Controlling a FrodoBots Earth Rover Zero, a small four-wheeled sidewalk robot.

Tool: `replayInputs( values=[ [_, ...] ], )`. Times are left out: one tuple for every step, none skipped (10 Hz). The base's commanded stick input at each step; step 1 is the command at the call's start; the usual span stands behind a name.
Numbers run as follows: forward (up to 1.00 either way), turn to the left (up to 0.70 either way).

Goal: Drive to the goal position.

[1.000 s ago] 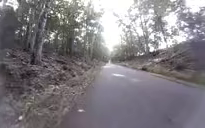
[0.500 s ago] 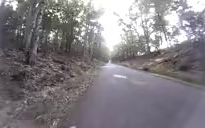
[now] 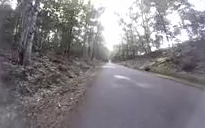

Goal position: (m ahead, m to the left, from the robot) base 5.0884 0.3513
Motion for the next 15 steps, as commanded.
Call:
replayInputs(
  values=[
    [0.7, -0.03],
    [0.7, -0.14],
    [0.7, -0.28],
    [0.7, -0.36],
    [0.7, -0.36],
    [0.7, -0.35],
    [0.7, -0.29],
    [0.7, -0.22],
    [0.7, -0.16],
    [0.7, -0.07],
    [0.7, -0.01],
    [0.7, -0.01],
    [0.7, -0.01],
    [0.7, -0.01],
    [0.7, -0.01]
  ],
)
